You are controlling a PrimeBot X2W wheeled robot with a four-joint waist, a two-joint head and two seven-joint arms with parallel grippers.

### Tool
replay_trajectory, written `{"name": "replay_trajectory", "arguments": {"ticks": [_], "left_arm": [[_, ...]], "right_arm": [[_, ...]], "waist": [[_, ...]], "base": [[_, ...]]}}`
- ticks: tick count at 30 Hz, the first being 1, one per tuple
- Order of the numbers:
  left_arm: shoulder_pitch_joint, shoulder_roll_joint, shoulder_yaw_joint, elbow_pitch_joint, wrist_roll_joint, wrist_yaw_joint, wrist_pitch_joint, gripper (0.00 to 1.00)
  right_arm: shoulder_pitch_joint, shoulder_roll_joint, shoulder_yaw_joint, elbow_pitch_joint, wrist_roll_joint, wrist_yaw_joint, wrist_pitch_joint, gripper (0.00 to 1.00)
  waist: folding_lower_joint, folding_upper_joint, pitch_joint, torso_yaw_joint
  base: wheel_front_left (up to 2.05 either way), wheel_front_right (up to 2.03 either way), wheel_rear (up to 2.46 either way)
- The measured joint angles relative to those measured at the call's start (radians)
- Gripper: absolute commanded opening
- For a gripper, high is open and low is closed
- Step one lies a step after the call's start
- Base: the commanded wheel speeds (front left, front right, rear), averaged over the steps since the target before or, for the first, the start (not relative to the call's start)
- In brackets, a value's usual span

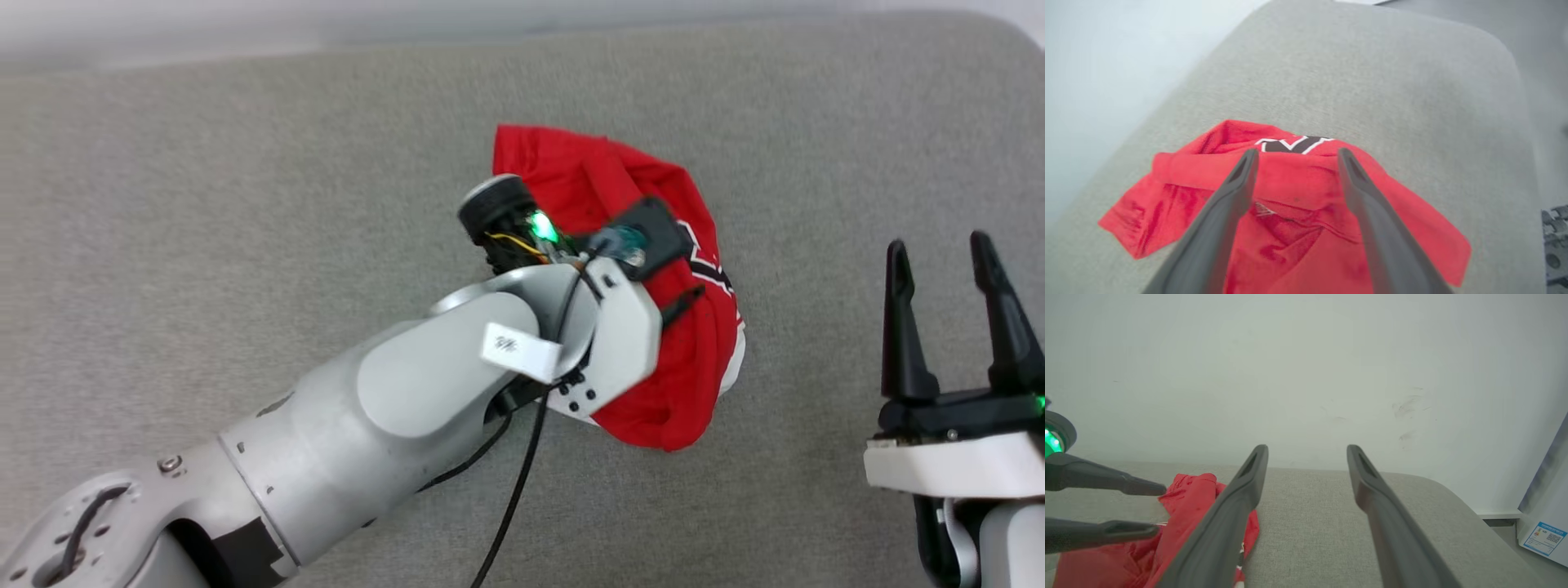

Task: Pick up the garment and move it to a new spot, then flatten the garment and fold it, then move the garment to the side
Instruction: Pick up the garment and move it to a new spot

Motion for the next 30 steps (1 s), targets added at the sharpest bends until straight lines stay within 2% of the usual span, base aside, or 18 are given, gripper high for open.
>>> {"name": "replay_trajectory", "arguments": {"ticks": [7, 12, 15, 21, 25, 28, 30], "left_arm": [[0.095, -0.012, 0.054, 0.106, 0.019, 0.076, -0.243, 1.00], [0.183, 0.040, 0.092, 0.124, 0.019, 0.160, -0.367, 1.00], [0.237, 0.073, 0.128, 0.119, 0.020, 0.227, -0.428, 1.00], [0.357, 0.146, 0.248, 0.047, 0.044, 0.376, -0.468, 1.00], [0.461, 0.190, 0.391, -0.090, 0.117, 0.470, -0.470, 1.00], [0.580, 0.212, 0.492, -0.179, 0.177, 0.520, -0.471, 1.00], [0.654, 0.222, 0.552, -0.225, 0.216, 0.539, -0.471, 1.00]], "right_arm": [[0.069, 0.000, 0.004, 0.030, -0.011, 0.000, 0.000, 1.00], [0.111, 0.000, 0.008, 0.045, -0.011, 0.000, 0.000, 1.00], [0.137, 0.000, 0.007, 0.052, -0.011, 0.000, 0.000, 1.00], [0.175, 0.000, 0.002, 0.062, -0.011, 0.000, 0.000, 1.00], [0.189, 0.000, 0.003, 0.071, -0.013, 0.000, 0.000, 1.00], [0.193, 0.001, 0.008, 0.075, -0.013, 0.000, 0.000, 1.00], [0.193, 0.001, 0.010, 0.078, -0.013, 0.000, 0.000, 1.00]], "waist": [[0.0000, 0.0000, -0.108, 0.034], [-0.0001, 0.0000, -0.179, 0.061], [-0.0001, 0.0000, -0.212, 0.080], [-0.0001, 0.0000, -0.261, 0.119], [-0.0001, 0.0000, -0.287, 0.139], [-0.0001, 0.0000, -0.300, 0.147], [-0.0002, -0.0001, -0.305, 0.150]], "base": [[0.00, 0.00, 0.00], [0.00, 0.00, 0.00], [0.00, 0.00, 0.00], [0.00, 0.00, 0.00], [0.00, 0.00, 0.00], [0.00, 0.00, 0.00], [0.00, 0.00, 0.00]]}}
